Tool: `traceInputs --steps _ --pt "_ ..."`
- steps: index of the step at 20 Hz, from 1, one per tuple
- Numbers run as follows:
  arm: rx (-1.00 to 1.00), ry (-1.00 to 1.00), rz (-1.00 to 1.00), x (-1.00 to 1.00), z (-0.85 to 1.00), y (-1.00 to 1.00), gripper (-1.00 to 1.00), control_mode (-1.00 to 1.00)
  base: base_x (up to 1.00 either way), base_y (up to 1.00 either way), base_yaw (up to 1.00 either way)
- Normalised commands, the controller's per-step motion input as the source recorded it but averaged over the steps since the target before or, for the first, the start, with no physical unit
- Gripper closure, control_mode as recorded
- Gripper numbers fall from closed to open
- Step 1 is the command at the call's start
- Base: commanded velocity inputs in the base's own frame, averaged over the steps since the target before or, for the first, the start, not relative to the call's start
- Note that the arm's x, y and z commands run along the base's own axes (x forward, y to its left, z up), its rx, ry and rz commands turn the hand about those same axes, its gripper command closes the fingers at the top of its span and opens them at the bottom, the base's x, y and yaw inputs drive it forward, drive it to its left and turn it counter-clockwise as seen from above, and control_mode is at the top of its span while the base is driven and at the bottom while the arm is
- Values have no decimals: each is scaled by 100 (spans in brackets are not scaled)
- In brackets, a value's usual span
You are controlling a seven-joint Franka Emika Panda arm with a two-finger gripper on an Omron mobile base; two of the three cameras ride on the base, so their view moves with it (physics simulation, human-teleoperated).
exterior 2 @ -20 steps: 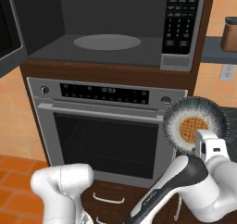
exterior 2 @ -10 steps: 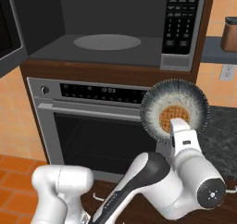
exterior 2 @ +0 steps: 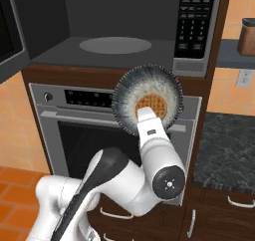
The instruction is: Open the microwave, place the bowl with waffle inside the microwave, then close the microwave door and turn it on.
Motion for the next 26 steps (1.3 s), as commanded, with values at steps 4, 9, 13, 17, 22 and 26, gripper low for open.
traceInputs --steps 4,9,13,17,22,26 --pt "-9 0 0 0 74 72 100 -100 0 0 0" --pt "-6 0 0 1 74 59 100 -100 0 0 0" --pt "-6 0 0 16 59 52 100 -100 0 0 0" --pt "-2 0 0 39 53 34 100 -100 0 0 0" --pt "-1 5 0 58 44 23 100 -100 0 0 0" --pt "0 13 -1 53 36 18 100 -100 0 0 0"
